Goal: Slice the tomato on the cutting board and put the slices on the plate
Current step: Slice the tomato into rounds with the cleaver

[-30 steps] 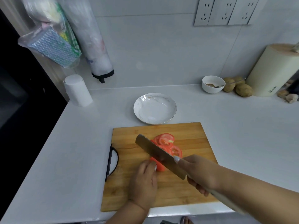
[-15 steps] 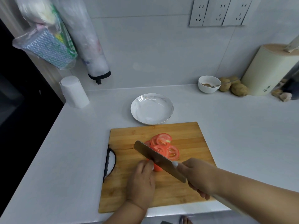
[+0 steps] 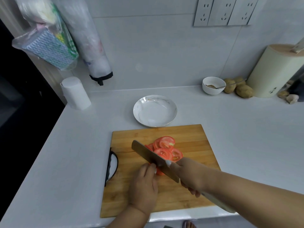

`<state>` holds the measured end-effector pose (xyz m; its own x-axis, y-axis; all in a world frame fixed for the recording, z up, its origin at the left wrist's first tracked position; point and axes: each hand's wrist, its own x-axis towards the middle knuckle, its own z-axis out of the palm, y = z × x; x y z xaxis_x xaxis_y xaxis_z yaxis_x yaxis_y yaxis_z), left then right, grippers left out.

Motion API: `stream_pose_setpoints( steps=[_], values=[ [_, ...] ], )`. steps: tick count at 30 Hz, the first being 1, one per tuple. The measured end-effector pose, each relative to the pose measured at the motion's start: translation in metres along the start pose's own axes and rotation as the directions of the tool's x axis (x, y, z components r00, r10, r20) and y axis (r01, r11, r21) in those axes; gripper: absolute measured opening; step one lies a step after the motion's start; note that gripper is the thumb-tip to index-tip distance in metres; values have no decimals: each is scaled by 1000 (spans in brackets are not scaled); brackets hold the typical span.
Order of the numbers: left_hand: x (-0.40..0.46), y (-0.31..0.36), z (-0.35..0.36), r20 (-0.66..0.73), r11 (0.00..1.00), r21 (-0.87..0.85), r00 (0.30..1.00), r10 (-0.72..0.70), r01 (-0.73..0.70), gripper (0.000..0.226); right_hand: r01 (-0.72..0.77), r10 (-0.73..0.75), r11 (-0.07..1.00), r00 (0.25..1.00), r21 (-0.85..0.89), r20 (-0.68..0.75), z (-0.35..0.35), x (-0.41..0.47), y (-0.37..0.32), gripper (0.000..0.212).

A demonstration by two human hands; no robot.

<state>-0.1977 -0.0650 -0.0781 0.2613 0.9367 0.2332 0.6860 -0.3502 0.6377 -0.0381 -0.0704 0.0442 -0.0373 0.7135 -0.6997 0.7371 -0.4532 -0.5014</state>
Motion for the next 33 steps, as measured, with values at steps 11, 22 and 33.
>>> stream_pose_setpoints(
  steps=[11, 22, 33],
  values=[
    [-2, -2, -1, 0, 1000, -4, 1000, -2, 2, 32, 64, -63, 998, 997, 21, -44, 17, 32, -10, 74],
    [-6, 7, -3, -6, 998, 4, 998, 66, -66, 23, 101, -100, 970, 995, 219, -14, 16, 25, -4, 57],
    [-1, 10, -15, -175, 987, -152, 982, -73, 46, 17, 182, -167, 979, 975, 90, -149, -16, -15, 9, 41]
  ],
)
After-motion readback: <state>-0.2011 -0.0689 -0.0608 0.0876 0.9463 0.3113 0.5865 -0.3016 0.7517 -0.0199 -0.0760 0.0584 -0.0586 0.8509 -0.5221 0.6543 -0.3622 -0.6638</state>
